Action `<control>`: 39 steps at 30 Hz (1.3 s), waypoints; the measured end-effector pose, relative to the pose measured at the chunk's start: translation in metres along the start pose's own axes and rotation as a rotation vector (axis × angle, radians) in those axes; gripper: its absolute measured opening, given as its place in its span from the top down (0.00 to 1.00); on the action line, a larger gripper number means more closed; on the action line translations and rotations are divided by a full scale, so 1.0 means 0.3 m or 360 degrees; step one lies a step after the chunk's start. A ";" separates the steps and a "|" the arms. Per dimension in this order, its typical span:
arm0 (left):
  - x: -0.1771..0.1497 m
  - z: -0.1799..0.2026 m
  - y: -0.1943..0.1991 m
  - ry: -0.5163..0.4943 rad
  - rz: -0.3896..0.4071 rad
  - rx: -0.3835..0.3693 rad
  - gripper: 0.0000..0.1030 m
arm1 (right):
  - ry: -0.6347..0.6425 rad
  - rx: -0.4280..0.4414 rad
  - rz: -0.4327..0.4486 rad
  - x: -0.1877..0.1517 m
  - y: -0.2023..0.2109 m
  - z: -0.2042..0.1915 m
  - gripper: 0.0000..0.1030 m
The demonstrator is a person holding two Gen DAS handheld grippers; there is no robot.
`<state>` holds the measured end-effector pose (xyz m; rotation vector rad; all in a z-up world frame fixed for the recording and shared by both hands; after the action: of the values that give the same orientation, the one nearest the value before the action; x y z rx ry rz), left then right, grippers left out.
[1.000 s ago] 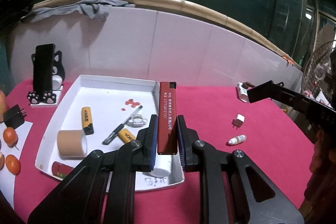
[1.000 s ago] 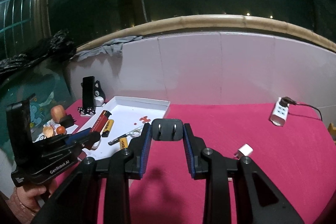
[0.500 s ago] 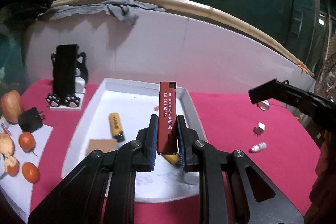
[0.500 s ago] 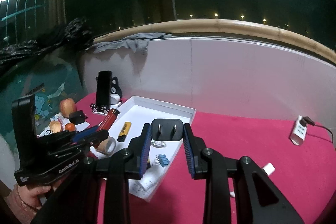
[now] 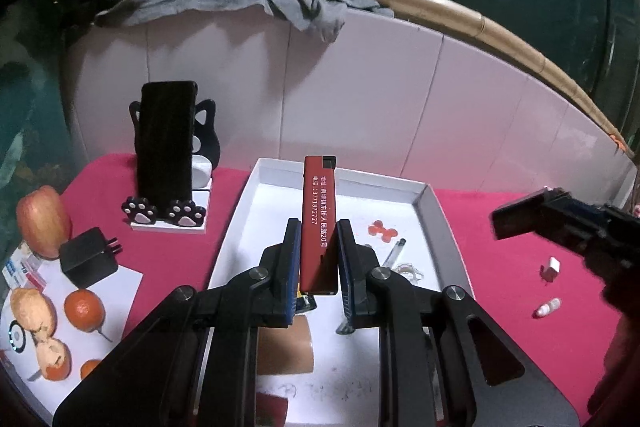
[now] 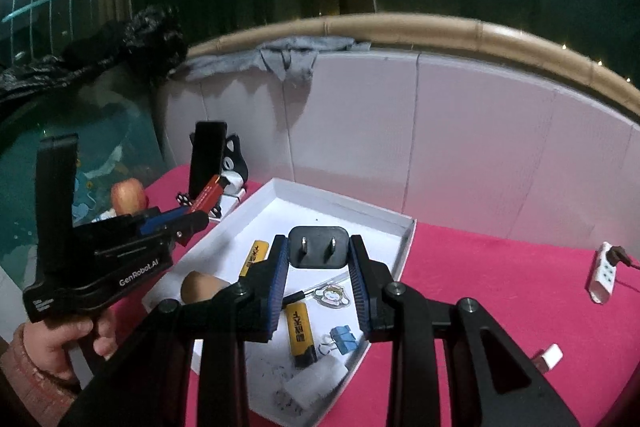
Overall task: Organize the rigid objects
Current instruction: 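Lower the red lighter and black charger into the tray and open both tools, then withdraw both open tools from the tray toward the eye-drop bottle and white charger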
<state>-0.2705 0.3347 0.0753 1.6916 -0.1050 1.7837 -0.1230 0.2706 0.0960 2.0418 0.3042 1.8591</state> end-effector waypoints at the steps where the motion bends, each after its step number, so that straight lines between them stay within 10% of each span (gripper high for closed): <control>1: -0.001 0.002 -0.012 0.0000 -0.0006 -0.0006 0.84 | -0.0003 -0.0005 -0.0019 -0.009 -0.022 -0.001 0.72; 26: -0.107 -0.005 -0.214 0.0035 -0.0246 0.0086 0.82 | 0.0097 -0.0016 -0.0351 -0.256 -0.287 -0.063 0.70; 27: -0.106 -0.006 -0.211 0.0032 -0.0242 0.0092 0.77 | 0.0101 -0.0013 -0.0348 -0.258 -0.282 -0.065 0.70; 29: -0.098 -0.008 -0.186 0.0038 -0.0198 0.0112 0.22 | 0.0113 0.0004 -0.0338 -0.260 -0.267 -0.073 0.65; 31: -0.084 -0.015 -0.152 0.0051 -0.0122 0.0144 0.00 | 0.0129 0.0033 -0.0306 -0.259 -0.239 -0.080 0.16; 33: -0.065 -0.026 -0.102 0.0059 -0.0034 0.0198 0.00 | 0.0151 0.0024 -0.0241 -0.253 -0.205 -0.082 0.00; 39: -0.046 -0.040 0.033 0.0087 0.0125 0.0299 0.00 | 0.0119 -0.0009 -0.0110 -0.219 -0.096 -0.053 0.00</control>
<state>-0.2868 0.3273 0.0647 1.7891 0.0214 1.9486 -0.1435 0.2728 0.0255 1.9361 0.3841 1.8946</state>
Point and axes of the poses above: each gripper's, at about its wrist camera, not at the fingertips, and y roughly against the way its jaws point, z to its right, x to its top, the point moved 5 cm from there along -y, roughly the way its jaws point, and after that the axes turned 12 degrees about z, right-handed, at the moved point
